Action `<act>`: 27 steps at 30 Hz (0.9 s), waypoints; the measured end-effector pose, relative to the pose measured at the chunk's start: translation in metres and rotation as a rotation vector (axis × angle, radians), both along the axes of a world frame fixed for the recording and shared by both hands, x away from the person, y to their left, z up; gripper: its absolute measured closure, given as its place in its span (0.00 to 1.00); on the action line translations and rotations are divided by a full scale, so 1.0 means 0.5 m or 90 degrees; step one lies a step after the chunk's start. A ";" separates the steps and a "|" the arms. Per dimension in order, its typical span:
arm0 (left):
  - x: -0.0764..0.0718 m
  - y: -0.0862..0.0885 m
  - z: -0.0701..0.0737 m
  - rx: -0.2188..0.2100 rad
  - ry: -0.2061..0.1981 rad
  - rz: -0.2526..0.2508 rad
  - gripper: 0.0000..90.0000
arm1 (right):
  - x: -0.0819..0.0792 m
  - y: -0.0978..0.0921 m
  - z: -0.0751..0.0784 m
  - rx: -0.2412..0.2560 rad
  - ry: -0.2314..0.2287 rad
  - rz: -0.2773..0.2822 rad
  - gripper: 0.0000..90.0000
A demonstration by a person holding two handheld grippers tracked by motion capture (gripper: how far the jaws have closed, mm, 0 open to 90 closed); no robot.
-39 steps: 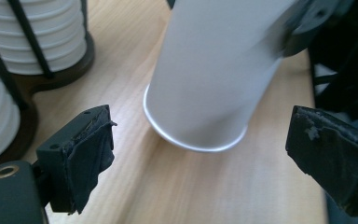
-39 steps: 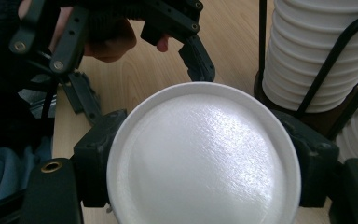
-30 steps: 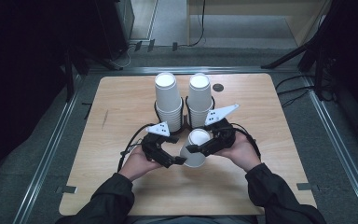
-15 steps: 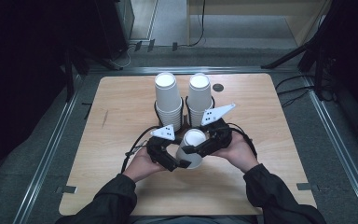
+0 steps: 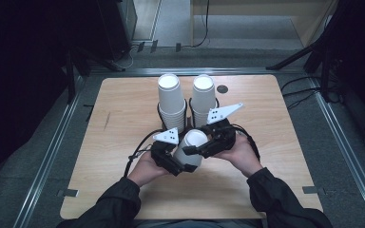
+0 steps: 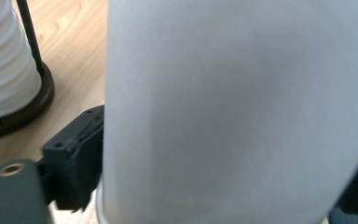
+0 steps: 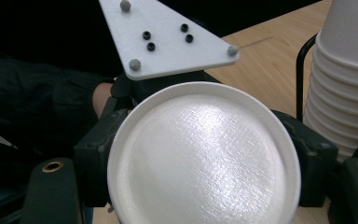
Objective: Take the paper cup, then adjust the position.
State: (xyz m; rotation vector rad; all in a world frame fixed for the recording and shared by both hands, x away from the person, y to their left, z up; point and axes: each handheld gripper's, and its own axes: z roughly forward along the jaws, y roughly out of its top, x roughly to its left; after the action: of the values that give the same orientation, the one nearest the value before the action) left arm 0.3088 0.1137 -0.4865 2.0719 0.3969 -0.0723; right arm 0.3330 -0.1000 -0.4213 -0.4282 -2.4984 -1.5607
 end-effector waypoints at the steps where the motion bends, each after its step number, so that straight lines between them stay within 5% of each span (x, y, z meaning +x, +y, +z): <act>1: -0.001 0.003 0.002 -0.005 -0.009 -0.012 0.14 | 0.001 -0.001 0.001 0.000 0.005 -0.001 0.29; 6: 0.000 0.005 0.010 0.015 -0.009 -0.021 0.21 | 0.006 -0.004 -0.001 -0.011 0.028 0.004 0.26; 9: 0.003 0.011 0.012 0.012 -0.002 -0.018 0.23 | 0.003 -0.004 0.004 -0.014 0.012 -0.001 0.18; 18: 0.016 0.045 0.028 0.061 0.023 0.004 0.23 | -0.002 -0.034 0.006 -0.062 -0.028 -0.012 0.17; 27: 0.021 0.059 0.054 0.127 -0.010 0.010 0.22 | -0.017 -0.060 -0.017 -0.091 -0.028 0.005 0.18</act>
State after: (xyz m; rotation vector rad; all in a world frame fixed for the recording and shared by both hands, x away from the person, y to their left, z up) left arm 0.3191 0.1432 -0.4595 2.2641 0.4253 -0.0081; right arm 0.3242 -0.1299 -0.4296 -0.4068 -2.6520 -1.4089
